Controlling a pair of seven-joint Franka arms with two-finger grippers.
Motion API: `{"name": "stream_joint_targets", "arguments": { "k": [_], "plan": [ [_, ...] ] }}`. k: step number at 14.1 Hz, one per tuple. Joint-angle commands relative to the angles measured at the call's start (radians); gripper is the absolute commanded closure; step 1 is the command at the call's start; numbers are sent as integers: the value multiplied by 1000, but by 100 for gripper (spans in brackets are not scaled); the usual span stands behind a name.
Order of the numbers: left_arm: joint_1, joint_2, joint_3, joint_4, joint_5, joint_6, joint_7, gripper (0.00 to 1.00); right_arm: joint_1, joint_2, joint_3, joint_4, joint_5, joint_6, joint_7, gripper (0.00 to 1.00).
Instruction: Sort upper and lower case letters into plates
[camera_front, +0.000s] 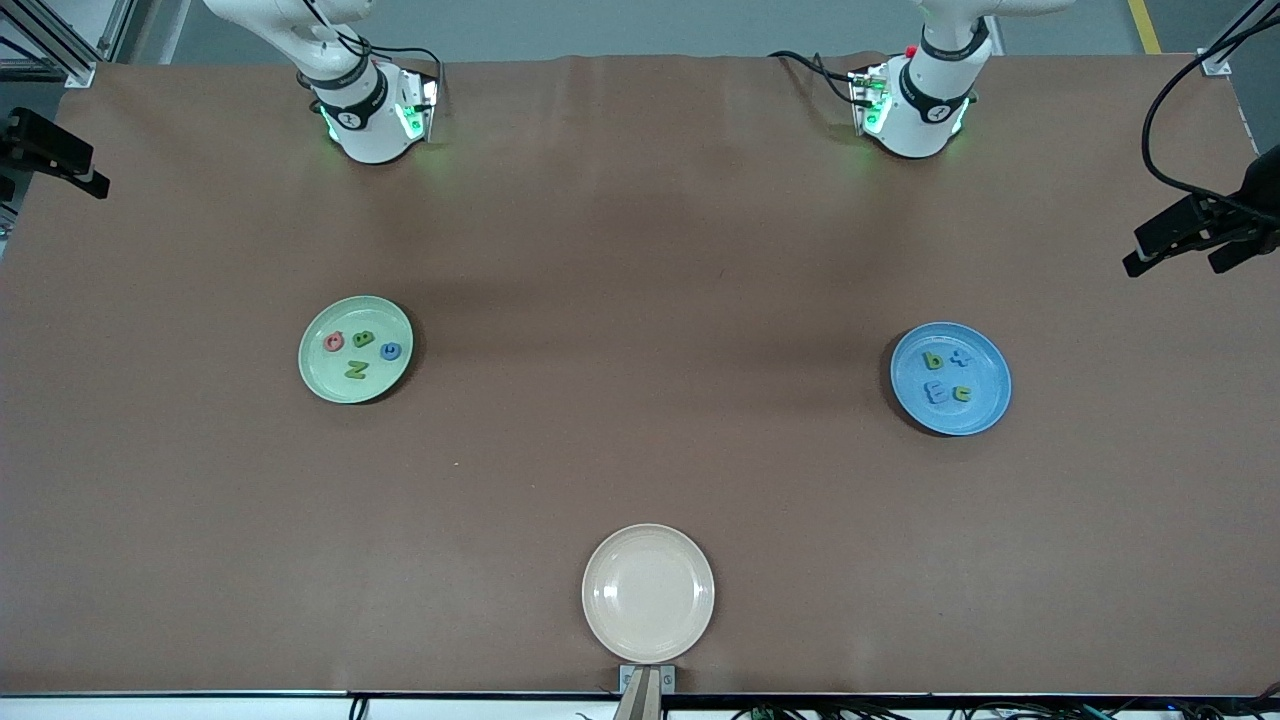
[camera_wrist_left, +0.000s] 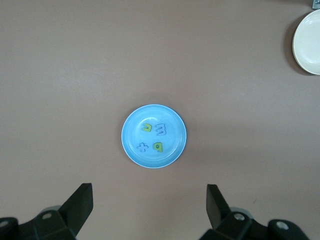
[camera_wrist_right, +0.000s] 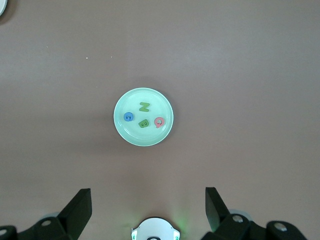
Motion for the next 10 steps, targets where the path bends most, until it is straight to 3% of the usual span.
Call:
{"name": "stream_joint_targets", "arguments": {
  "k": [1,10],
  "plan": [
    [4,-5,-6,28,0,-57,-6,0,2,-17,6,-6,-9,-7,-9,0],
    [4,-5,-6,24,51,-57,-2,0,4,-17,8,-7,-10,-1,-8,0]
  ]
}}
